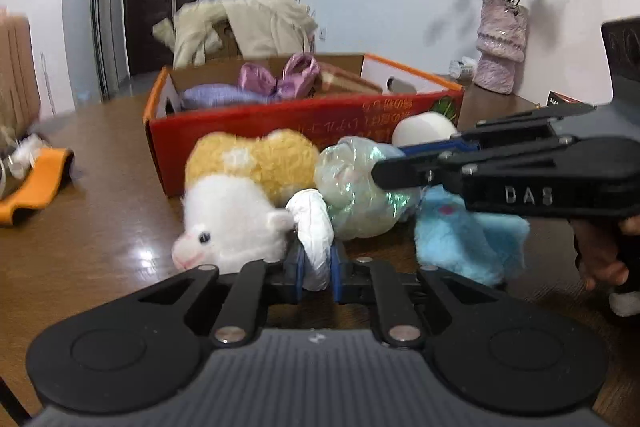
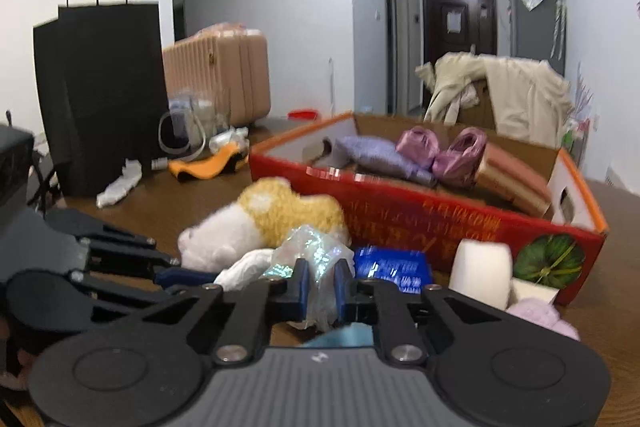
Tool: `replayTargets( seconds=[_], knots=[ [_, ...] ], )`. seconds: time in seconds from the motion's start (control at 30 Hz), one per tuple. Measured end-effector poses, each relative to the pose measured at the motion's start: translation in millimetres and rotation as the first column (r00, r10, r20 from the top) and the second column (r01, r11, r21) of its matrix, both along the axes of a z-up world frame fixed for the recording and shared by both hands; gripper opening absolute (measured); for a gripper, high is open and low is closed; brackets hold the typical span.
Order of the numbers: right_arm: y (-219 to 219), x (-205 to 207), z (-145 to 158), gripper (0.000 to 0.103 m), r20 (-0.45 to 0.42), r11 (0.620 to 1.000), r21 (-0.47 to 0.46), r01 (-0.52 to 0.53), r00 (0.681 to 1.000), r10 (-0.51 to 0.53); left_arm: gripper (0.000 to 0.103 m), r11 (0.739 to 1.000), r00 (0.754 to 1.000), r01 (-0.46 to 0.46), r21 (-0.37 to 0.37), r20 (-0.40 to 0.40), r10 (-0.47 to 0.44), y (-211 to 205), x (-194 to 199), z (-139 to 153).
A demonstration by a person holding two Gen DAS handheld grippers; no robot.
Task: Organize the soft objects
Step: 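Grasp the white cloth with the left gripper while the right gripper grasps the clear plastic bag, then lift the white cloth and plastic bag and carry both over the box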
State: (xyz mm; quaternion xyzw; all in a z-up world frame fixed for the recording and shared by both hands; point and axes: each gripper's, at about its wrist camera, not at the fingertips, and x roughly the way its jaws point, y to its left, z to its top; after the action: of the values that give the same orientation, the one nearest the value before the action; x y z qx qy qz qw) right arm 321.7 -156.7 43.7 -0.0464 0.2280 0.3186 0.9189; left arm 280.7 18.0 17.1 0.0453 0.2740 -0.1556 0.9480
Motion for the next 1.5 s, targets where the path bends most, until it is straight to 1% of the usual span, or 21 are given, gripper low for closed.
replayTargets(
  seconds=[0.03,0.13,0.2,0.27,0.3,0.37,0.43,0.53,0.67,0.73,0.8,0.87,0.97,1.1,1.2,1.27,1.3,1.43,1.5],
  knots=[
    [-1,-3,4,0.012,0.016,1.000,0.004,0.013,1.000,-0.013,0.013,1.000,0.999,0.001,0.006,0.034,-0.002,-1,-6,6],
    [-5,-16,20,0.012,0.073,0.999,0.024,0.032,0.997,-0.034,0.013,1.000,0.992,-0.002,-0.018,0.126,0.004,0,-28,30],
    [-9,-28,33,0.012,0.118,0.999,0.035,0.037,0.992,-0.041,0.013,0.998,0.987,-0.007,-0.056,0.158,0.016,4,-41,46],
    [-15,-43,48,0.012,0.161,0.997,0.058,0.050,0.985,-0.059,0.013,0.996,0.986,-0.010,-0.091,0.166,0.025,8,-55,59],
    [-19,-51,55,0.012,0.176,0.996,0.064,0.057,0.982,-0.067,0.013,0.996,0.985,-0.009,-0.094,0.173,0.026,9,-62,63],
    [-29,-69,69,0.012,0.207,0.995,0.074,0.071,0.975,-0.084,0.013,0.997,0.980,-0.008,-0.077,0.198,0.023,9,-79,73],
    [-40,-88,81,0.012,0.223,0.993,0.076,0.085,0.970,-0.100,0.013,0.998,0.974,-0.008,-0.061,0.224,0.021,9,-99,84],
    [-54,-116,94,0.012,0.241,0.992,0.067,0.111,0.963,-0.124,0.013,0.998,0.965,-0.011,-0.059,0.260,0.026,9,-128,100],
    [-75,-159,112,0.012,0.243,0.990,0.060,0.126,0.960,-0.137,0.013,0.998,0.962,0.017,-0.068,0.274,0.002,13,-167,118],
    [-85,-175,121,0.012,0.252,0.991,0.051,0.125,0.958,-0.134,0.013,0.997,0.963,0.032,-0.065,0.269,-0.013,16,-177,125],
    [-95,-184,126,0.012,0.264,0.990,0.046,0.130,0.955,-0.137,0.013,0.998,0.964,0.030,-0.061,0.267,-0.013,19,-178,130],
    [-101,-183,128,0.012,0.260,0.988,0.055,0.144,0.953,-0.153,0.013,0.998,0.967,0.014,-0.069,0.256,0.004,22,-174,130],
    [-106,-172,122,0.012,0.227,0.983,0.081,0.166,0.957,-0.180,0.013,0.995,0.973,0.010,-0.095,0.230,0.012,23,-161,127],
    [-107,-142,114,0.012,0.180,0.982,0.094,0.162,0.968,-0.177,0.013,0.995,0.983,-0.002,-0.104,0.180,0.021,21,-125,121],
    [-101,-104,108,0.012,0.144,0.980,0.091,0.175,0.972,-0.187,0.013,0.995,0.992,-0.025,-0.098,0.122,0.037,21,-80,115],
    [-97,-71,107,0.012,0.105,0.979,0.096,0.181,0.976,-0.190,0.013,0.992,0.993,-0.062,-0.108,0.089,0.071,24,-46,114],
    [-94,-53,107,0.012,0.092,0.977,0.090,0.191,0.976,-0.199,0.013,0.992,0.995,-0.063,-0.106,0.070,0.070,25,-30,113],
    [-85,13,107,0.012,0.051,0.970,0.043,0.240,0.969,-0.242,0.013,0.993,0.996,-0.080,-0.089,0.025,0.083,29,38,113],
    [-83,45,103,0.012,0.022,0.966,0.022,0.258,0.966,-0.258,0.013,0.991,0.993,-0.112,-0.079,0.014,0.113,32,69,108]
  ],
)
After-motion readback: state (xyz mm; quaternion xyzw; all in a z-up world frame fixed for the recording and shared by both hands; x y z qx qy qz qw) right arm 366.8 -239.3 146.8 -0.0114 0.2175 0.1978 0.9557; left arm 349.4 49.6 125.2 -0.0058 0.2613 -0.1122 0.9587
